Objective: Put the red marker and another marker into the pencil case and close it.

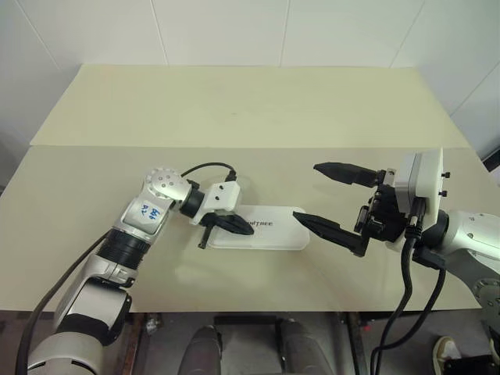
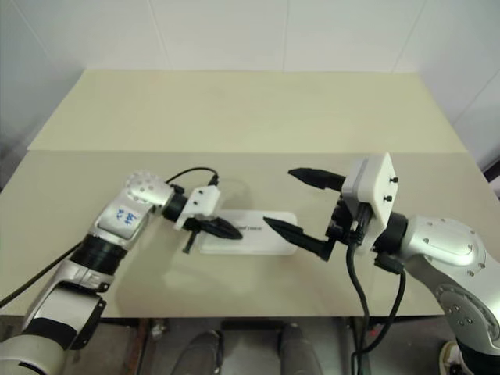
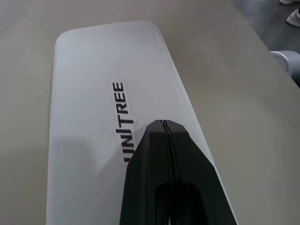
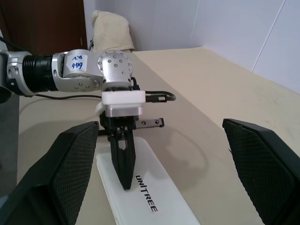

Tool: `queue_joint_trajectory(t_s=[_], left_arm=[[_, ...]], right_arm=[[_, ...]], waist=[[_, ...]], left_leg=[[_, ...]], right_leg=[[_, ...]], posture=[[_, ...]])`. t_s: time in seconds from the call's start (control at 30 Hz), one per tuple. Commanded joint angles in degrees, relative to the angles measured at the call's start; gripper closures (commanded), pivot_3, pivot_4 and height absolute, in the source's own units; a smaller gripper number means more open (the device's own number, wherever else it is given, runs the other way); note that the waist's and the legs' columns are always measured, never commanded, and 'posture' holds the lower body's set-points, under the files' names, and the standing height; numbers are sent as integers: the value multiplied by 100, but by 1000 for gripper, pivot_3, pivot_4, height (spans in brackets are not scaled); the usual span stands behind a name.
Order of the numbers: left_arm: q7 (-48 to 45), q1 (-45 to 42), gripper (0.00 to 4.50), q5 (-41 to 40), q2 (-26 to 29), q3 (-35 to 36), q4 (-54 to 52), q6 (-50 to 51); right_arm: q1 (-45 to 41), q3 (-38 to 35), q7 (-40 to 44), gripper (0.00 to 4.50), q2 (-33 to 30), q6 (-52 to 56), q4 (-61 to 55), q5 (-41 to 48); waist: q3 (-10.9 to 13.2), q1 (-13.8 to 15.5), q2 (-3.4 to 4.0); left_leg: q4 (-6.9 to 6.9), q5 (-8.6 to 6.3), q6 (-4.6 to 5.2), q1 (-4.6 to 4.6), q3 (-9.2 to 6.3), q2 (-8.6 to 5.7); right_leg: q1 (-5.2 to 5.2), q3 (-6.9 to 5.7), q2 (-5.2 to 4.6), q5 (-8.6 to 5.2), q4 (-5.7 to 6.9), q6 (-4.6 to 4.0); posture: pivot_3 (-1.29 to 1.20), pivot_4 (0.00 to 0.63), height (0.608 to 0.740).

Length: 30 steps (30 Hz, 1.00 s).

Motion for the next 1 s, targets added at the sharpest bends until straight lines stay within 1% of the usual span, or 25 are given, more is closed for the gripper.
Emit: queue_joint_trajectory(t_s=[0.03,0.17,0.3,0.43,0.57,0.67,0.7,0.73,0.8,0.87,1.0], left_arm=[[236,2,4475,174,-64,-89,-168,185],[197,151,4475,130,33,-110,-409,293],[103,149,4475,-233,187,201,-629,780],[-121,65,4475,-521,595,524,-619,1182],[-440,91,4475,-930,1034,959,-604,1293],[-849,295,3925,-1506,1245,1425,-709,1233],[-820,394,3646,-1505,1304,1546,-612,1053],[-781,489,3225,-1471,1354,1633,-522,902],[-721,667,2582,-1495,1402,1839,-440,659],[-647,769,1882,-1597,1385,2030,-481,553],[-402,842,521,-1731,1271,2301,-471,336]], right_arm=[[4,-61,-107,0,52,-100,-181,-26],[6,-64,-116,0,52,-100,-177,-35],[-12,-29,-75,0,48,-98,-132,-42],[24,-20,81,0,26,-143,-14,-70],[188,0,403,0,-77,-219,189,-276],[326,-25,727,0,-168,-346,343,-484],[345,-14,825,0,-170,-403,406,-542],[368,-9,936,0,-179,-458,470,-593],[402,23,1196,0,-242,-553,584,-716],[382,85,1391,0,-307,-590,667,-804],[273,292,1632,0,-208,-800,906,-1054]], waist=[[0,0,0],[0,0,0],[0,-10,0],[0,-21,0],[0,-12,0],[0,-10,1],[0,-9,1],[0,-10,1],[0,-10,1],[0,-10,0],[0,-11,0]], left_leg=[[0,0,0,1,0,0],[0,0,0,1,0,0],[-2,0,0,1,0,0],[-3,0,0,1,0,1],[-4,0,0,0,1,2],[-8,0,0,-2,1,1],[-10,0,0,-1,1,2],[-10,0,0,0,1,2],[-11,0,0,1,1,2],[-9,0,0,0,1,2],[-5,0,0,1,1,3]], right_leg=[[0,0,0,0,0,0],[0,1,0,0,1,0],[0,1,0,0,0,0],[-2,1,2,-1,1,-1],[-2,0,2,-2,-2,-3],[-3,0,1,-4,-4,-6],[-3,-1,1,-4,-5,-7],[-3,-1,1,-5,-4,-8],[-4,-2,1,-5,-3,-8],[-4,-1,0,-4,-2,-7],[-4,-2,0,-4,0,-6]], posture=[[0,150,740],[0,150,740],[0,150,740],[0,150,740],[0,150,740],[0,150,740],[0,150,740],[0,150,740],[0,150,740],[0,150,740],[0,150,740]])
